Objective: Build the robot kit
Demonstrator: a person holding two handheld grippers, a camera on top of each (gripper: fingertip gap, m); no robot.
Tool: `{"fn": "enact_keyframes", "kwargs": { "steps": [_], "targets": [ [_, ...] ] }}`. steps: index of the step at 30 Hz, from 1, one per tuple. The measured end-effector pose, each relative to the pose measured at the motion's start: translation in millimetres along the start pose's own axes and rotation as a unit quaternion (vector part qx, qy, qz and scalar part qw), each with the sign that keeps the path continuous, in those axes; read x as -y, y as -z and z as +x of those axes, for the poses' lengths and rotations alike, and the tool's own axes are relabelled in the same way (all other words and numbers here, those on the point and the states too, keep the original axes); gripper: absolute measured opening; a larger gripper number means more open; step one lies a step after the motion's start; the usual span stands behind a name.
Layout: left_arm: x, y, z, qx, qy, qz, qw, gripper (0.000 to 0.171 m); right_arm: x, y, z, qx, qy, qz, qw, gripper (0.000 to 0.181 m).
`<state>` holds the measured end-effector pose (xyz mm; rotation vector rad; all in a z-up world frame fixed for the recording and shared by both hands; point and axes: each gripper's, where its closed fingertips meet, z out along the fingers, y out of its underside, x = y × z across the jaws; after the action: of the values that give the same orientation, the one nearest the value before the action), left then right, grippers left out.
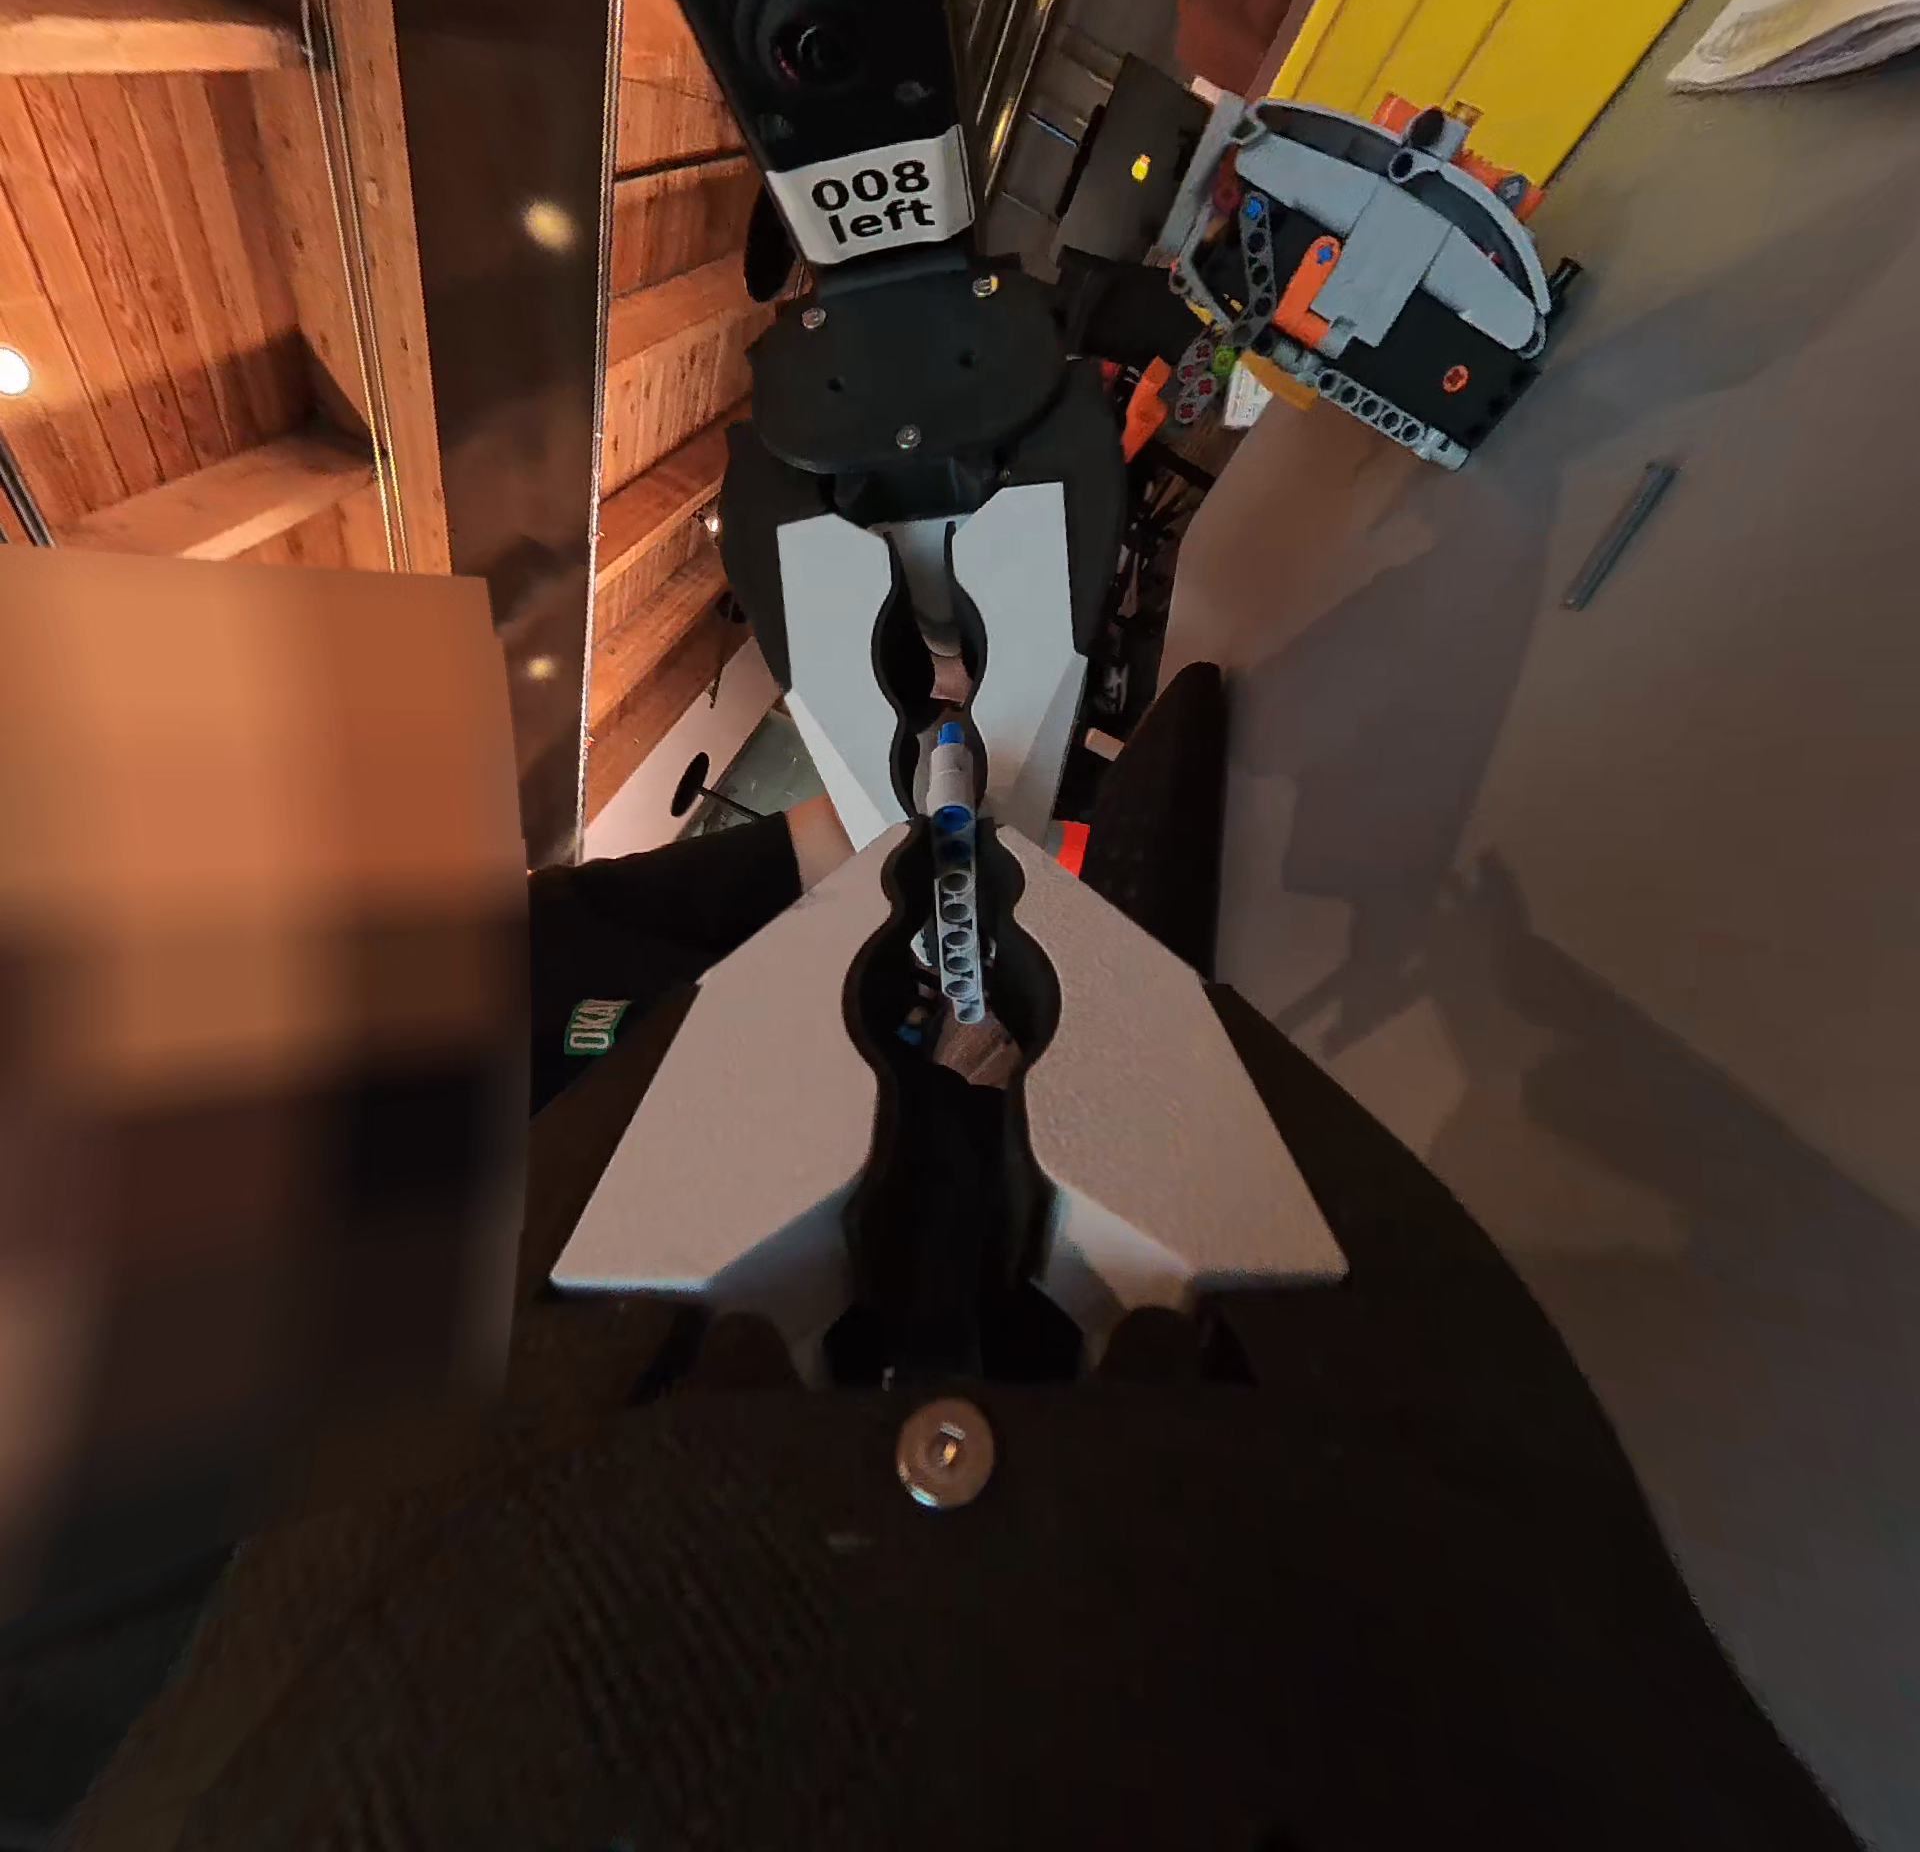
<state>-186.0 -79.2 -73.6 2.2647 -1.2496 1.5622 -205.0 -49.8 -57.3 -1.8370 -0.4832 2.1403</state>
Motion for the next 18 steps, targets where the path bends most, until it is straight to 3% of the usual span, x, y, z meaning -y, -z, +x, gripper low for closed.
{"fn": "enact_keyframes", "kwargs": {
  "steps": [6, 10, 14, 16, 18],
  "targets": [
    [-0.6, 1.4, -7.6, -0.026, 0.031, 0.017, 0.999, 0.008, 0.9, -1.6, 10.7, 0.009, -0.056, 0.023, 0.998, 0.005],
    [0.9, 4.3, -9.6, -0.024, 0.034, 0.038, 0.998, 0.022, 2.3, -2.7, 15.7, 0.007, -0.064, 0.029, 0.998, 0.005],
    [-2.6, 9.0, -23.2, 0.057, 0.012, 0.057, 0.997, 0.032, 7.0, -1.3, 20.1, -0.002, -0.065, 0.050, 0.997, 0.005],
    [1.9, 9.4, -14.8, 0.048, -0.003, 0.089, 0.995, 0.022, 6.7, -2.4, 22.5, -0.004, -0.069, 0.052, 0.996, 0.005],
    [0.1, 9.3, -25.7, 0.082, -0.008, 0.102, 0.991, 0.010, 3.5, -3.6, 28.0, -0.017, -0.069, 0.044, 0.997, 0.005]
  ]
}}
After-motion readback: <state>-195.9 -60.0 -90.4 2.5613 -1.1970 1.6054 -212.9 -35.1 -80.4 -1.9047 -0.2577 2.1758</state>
